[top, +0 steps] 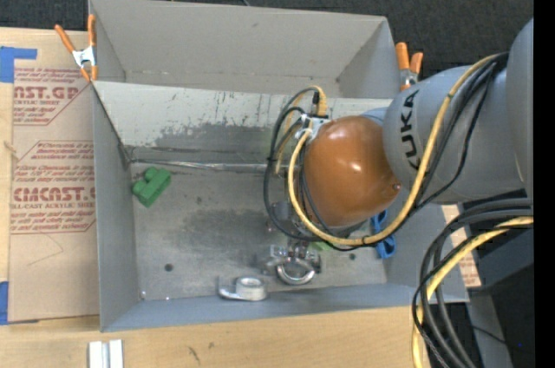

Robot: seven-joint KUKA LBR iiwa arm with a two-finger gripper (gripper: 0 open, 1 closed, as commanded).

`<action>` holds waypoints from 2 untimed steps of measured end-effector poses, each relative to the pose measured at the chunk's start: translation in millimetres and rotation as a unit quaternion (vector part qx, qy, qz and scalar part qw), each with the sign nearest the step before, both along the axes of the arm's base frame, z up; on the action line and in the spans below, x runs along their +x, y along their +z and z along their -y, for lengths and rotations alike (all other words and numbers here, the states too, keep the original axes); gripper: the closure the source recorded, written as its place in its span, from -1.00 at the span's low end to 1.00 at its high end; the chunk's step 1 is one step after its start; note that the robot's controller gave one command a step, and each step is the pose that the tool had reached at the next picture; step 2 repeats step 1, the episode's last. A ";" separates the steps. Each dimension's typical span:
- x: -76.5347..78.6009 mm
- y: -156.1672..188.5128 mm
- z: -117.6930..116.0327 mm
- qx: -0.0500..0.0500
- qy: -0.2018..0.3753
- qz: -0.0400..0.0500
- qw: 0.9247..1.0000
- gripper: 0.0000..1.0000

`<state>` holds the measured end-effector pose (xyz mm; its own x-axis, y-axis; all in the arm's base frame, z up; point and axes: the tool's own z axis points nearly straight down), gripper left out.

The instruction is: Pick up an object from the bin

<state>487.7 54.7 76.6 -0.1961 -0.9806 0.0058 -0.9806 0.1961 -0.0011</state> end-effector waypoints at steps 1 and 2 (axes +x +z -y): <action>11.0 155.7 -19.3 0.005 -0.022 0.005 1.000 1.00; 11.0 155.7 -19.3 0.005 -0.022 0.005 1.000 1.00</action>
Offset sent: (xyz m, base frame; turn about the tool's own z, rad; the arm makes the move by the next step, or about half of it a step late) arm 0.0095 0.0174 0.1518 0.0424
